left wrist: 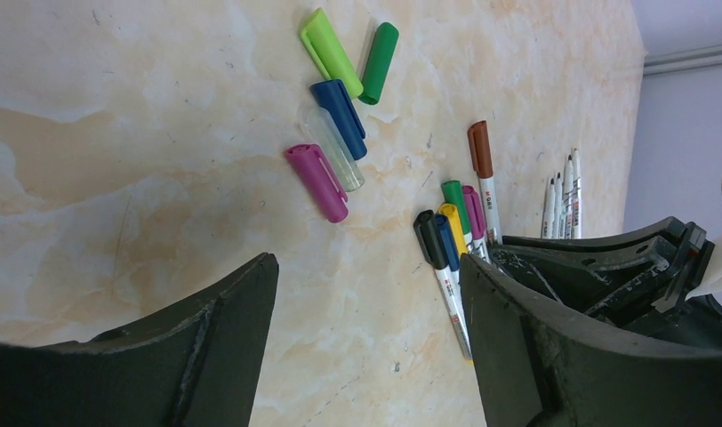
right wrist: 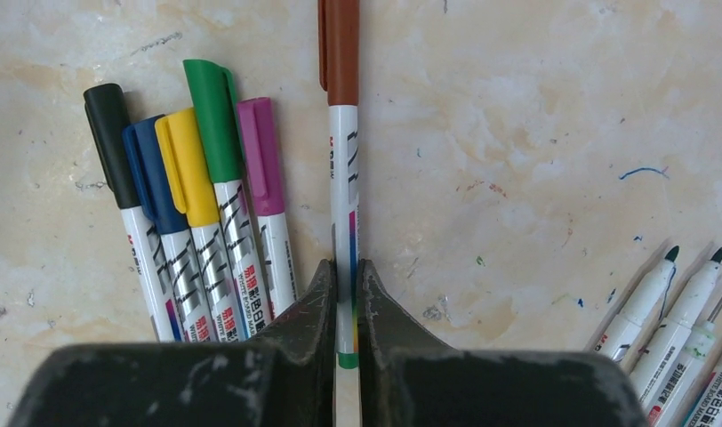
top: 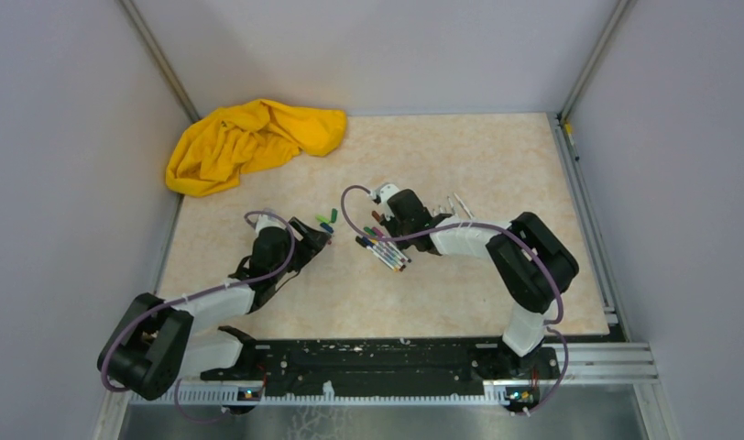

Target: Open the pen caps

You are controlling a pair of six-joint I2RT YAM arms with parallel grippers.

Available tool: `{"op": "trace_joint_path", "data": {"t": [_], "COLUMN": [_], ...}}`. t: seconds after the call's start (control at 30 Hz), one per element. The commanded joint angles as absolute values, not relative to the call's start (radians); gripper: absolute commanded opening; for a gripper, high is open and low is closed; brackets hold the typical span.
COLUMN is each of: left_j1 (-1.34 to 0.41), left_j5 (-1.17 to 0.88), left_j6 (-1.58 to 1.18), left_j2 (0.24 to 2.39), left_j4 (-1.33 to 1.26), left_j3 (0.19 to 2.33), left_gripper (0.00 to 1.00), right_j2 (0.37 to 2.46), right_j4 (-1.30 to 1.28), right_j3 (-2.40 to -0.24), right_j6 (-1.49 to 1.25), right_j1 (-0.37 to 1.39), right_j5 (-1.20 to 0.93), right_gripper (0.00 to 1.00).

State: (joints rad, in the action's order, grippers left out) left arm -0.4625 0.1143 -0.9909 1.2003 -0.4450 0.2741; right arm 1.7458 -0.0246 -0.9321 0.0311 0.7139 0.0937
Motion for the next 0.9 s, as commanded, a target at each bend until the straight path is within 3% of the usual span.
{"op": "trace_joint_path", "data": {"t": [0.0, 0.33, 0.6, 0.87], "left_j1": [-0.462, -0.461, -0.461, -0.503], "left_j5": [0.107, 0.020, -0.095, -0.133], "left_j6": [-0.982, -0.978, -0.980, -1.021], "left_j2": [1.181, 1.147, 1.091, 1.052], "left_j4": [-0.459, -0.470, -0.421, -0.418], "left_j3": [0.287, 0.275, 0.290, 0.313], "left_gripper": [0.81, 0.94, 0.98, 0.98], "right_j2": [1.757, 1.557, 1.400, 1.289], "right_j4": [-0.025, -0.012, -0.079, -0.040], "right_j3": [-0.923, -0.882, -0.840, -0.741], "right_j6": [0.007, 0.015, -0.037, -0.168], "right_j1": [0.722, 0.721, 0.761, 0.911], "right_j5": [0.130, 0.204, 0.192, 0.208], "right_gripper": [0.00, 0.00, 0.00, 0.00]}}
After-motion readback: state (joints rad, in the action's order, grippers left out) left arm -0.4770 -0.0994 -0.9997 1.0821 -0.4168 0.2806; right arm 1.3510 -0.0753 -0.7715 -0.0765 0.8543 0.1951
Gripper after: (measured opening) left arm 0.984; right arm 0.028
